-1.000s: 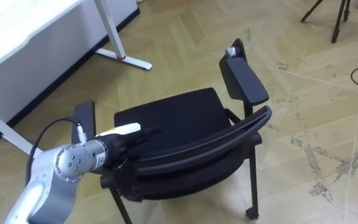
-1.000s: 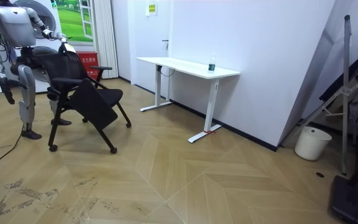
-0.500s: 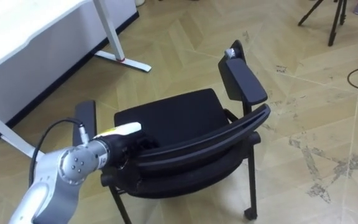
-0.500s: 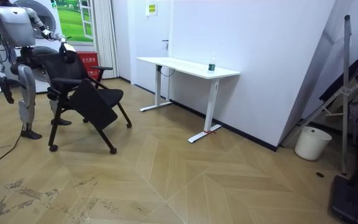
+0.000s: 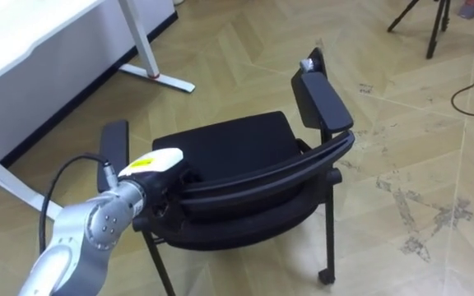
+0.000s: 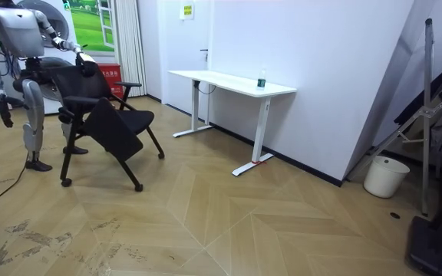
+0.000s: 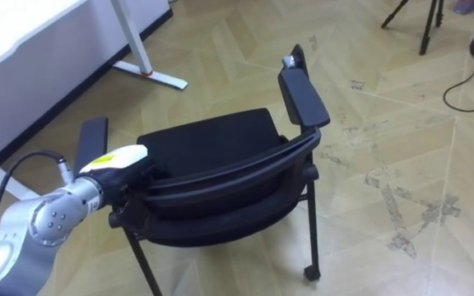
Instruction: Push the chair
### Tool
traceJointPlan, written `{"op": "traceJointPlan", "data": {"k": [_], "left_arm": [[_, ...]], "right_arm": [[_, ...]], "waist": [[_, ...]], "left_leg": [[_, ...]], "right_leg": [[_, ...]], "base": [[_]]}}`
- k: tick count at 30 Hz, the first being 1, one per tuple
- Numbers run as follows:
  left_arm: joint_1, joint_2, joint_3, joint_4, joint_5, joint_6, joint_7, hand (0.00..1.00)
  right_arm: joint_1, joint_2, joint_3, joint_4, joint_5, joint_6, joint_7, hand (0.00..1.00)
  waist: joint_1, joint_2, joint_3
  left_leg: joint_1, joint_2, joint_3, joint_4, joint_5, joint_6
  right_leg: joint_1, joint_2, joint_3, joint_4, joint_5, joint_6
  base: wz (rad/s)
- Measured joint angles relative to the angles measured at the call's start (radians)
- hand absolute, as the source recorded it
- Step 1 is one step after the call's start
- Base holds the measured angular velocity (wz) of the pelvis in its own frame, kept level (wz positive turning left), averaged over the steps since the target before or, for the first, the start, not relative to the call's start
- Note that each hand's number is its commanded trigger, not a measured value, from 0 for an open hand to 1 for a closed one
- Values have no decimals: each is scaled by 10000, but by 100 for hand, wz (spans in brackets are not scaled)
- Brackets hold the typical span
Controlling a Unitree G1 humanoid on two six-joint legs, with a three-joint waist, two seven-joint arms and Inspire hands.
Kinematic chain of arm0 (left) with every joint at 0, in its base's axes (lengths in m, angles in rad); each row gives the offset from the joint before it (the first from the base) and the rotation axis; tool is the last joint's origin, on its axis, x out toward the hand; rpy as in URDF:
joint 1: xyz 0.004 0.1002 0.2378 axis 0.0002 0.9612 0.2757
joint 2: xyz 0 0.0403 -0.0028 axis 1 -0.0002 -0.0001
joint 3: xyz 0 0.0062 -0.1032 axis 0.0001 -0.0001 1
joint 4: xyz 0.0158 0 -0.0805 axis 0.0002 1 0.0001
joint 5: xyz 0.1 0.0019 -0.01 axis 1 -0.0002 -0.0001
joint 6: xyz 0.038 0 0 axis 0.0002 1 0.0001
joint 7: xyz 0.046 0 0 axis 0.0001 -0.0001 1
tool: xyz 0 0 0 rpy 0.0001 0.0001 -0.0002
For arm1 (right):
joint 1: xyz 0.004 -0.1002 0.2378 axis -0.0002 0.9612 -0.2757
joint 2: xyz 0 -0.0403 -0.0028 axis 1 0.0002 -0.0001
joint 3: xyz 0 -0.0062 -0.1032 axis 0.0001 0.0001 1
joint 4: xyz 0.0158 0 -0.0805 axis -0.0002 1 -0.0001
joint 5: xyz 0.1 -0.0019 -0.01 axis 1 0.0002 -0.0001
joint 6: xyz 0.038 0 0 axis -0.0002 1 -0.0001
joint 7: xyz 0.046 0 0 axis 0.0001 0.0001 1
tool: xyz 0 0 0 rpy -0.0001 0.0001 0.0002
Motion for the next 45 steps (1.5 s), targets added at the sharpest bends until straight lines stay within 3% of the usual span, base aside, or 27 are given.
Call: {"op": "traceJointPlan", "data": {"k": [6, 9, 12, 13, 14, 17, 19, 23, 28, 32, 37, 45], "left_arm": [[0, -40, 20, 128, -31, -7, 134, 100], [-1, -4, 32, 65, 35, -1, 144, 100], [-2, 47, 33, -41, 87, -6, 117, 100], [-3, 171, 60, -195, 97, -3, 35, 100], [-4, 279, 65, -332, 100, -3, -26, 100], [-83, 351, 62, -473, 344, -196, -178, 100], [-212, 438, 62, -505, 408, -314, -182, 100], [-341, 482, 62, -405, 357, -427, -130, 100], [-348, 627, 60, -313, 130, -807, 236, 100], [-348, 816, 55, -7, -367, -1292, 595, 100], [-348, 1075, -50, 138, -696, -1508, 939, 100], [-357, 1109, -95, 317, -796, -1979, 1188, 100]], "right_arm": [[119, -123, -122, -1005, -2853, 24, -786, 0], [136, -578, -212, -2383, -4101, 207, -988, 0], [40, -1242, -226, -3880, -5652, 231, -1209, 0], [43, -1480, -240, -4774, -6178, 242, -1240, 0], [37, -1693, -236, -5573, -6527, 231, -1338, 0], [-29, -2030, -241, -6958, -7938, 216, -1393, 0], [-31, -2042, -225, -7822, -8743, 224, -1331, 0], [-163, -2043, -192, -9559, -10474, 205, -1194, 0], [-242, -2057, 486, -10948, -11880, 202, -1029, 0], [-559, -2402, 1482, -12292, -11991, 101, -640, 0], [-983, -2446, 2313, -12867, -12146, -241, -526, 0], [-1132, -2721, 3007, -12882, -12682, -391, 112, 0]], "waist": [[34, -31, 16], [107, -147, 35], [209, -329, 21], [264, -429, 47], [327, -563, 15], [512, -893, -130], [603, -1058, -89], [734, -952, -49], [845, -776, 64], [1130, -592, 58], [1147, -594, 60], [1514, -621, 79]], "left_leg": [[1, -3, 24, 33, -22, 10], [44, -6, 88, 16, -21, 12], [44, 10, 198, 6, -22, 14], [-4, 15, 214, 14, -19, 15], [-59, 38, 247, 16, -18, 12], [-88, 49, 248, 40, -25, 6], [-134, 66, 249, 93, -53, 9], [-271, 137, 286, 487, -331, 32], [-278, 140, 327, 454, -363, 35], [-222, 177, 566, 357, -360, 31], [-200, 184, 567, 324, -361, 29], [-39, 184, 656, 142, -349, 10]], "right_leg": [[-14, -7, 12, 34, -5, 7], [-103, -29, 96, 209, -63, 32], [-229, -35, 213, 335, -81, 31], [-305, -37, 227, 401, -111, 30], [-390, -22, 261, 418, -111, 26], [-395, -12, 263, 378, -96, 4], [-408, -2, 263, 387, -93, 0], [-407, 28, 322, 383, -99, 23], [-492, 24, 334, 555, -111, 44], [-619, 7, 507, 581, -112, 46], [-594, 8, 498, 548, -111, 45], [-576, 7, 478, 550, -110, 43]], "base": [[0], [-8], [-10], [-9], [-6], [-2], [0], [-4], [-3], [-16], [0], [-3]]}}
